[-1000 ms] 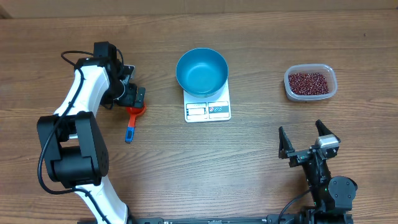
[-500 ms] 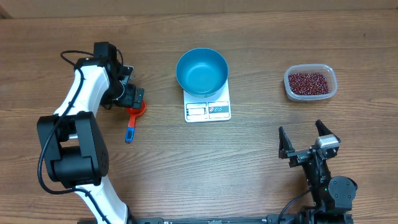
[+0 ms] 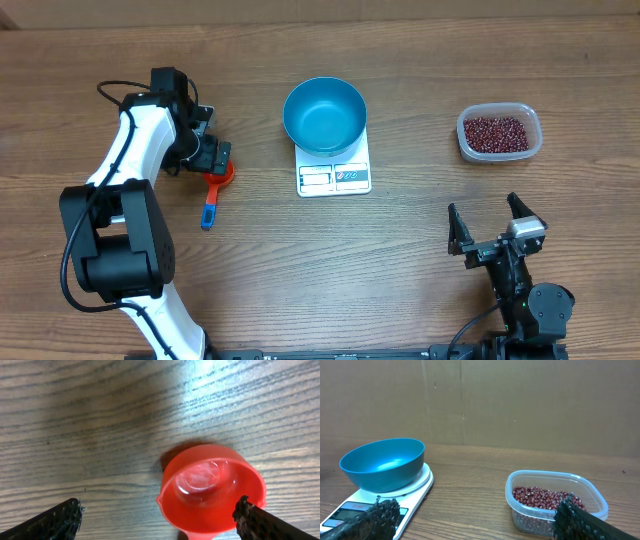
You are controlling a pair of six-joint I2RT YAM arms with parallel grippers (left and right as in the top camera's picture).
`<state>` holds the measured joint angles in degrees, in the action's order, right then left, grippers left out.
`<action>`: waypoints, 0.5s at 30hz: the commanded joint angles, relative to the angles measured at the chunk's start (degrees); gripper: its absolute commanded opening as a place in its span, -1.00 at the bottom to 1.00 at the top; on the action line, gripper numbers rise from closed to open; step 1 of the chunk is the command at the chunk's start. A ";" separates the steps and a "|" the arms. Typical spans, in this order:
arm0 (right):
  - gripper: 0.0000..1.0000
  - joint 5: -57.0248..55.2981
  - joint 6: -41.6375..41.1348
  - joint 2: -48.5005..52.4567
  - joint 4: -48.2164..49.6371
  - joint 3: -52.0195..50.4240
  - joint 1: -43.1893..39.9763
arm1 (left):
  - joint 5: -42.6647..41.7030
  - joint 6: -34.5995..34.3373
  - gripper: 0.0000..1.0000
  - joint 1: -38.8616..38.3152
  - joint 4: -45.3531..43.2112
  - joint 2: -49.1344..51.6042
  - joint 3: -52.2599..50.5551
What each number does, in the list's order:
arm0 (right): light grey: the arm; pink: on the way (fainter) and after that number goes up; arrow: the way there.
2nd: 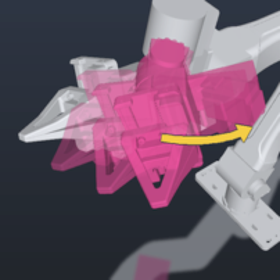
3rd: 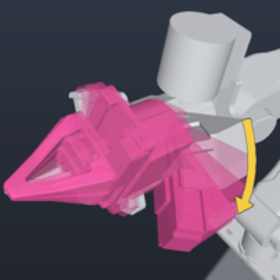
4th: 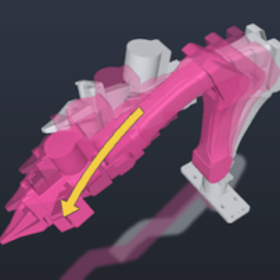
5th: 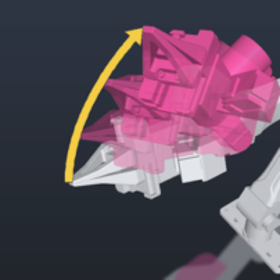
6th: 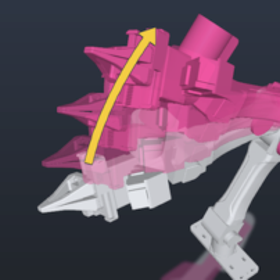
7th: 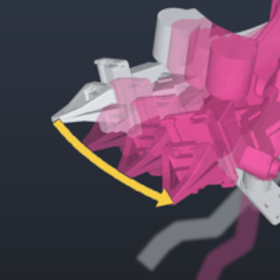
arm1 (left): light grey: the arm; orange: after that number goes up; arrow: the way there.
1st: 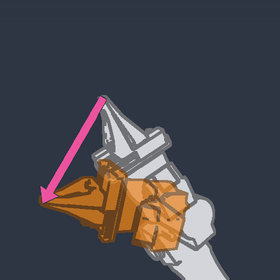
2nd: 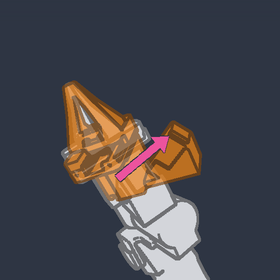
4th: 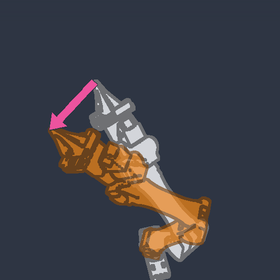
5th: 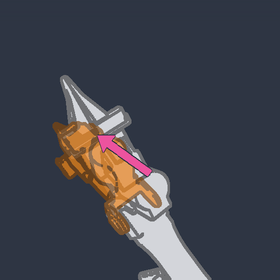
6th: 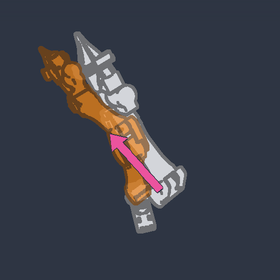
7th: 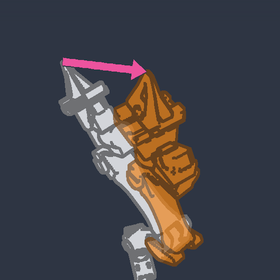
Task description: Scoop item into bowl and weigh 150g on scale
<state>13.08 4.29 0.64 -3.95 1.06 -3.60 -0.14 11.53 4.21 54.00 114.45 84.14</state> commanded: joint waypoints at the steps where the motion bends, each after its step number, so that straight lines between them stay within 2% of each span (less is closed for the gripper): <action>1: 1.00 -0.13 0.07 -0.48 0.24 -0.61 0.37 | 0.59 -0.81 0.99 0.33 -0.79 0.57 -0.96; 15: 1.00 -0.13 0.07 -0.48 0.24 -0.61 0.37 | 0.55 -0.81 0.99 0.33 -1.92 0.59 -1.62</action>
<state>13.08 4.29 0.64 -3.95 1.06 -3.60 -0.14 11.55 4.21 52.38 114.45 83.00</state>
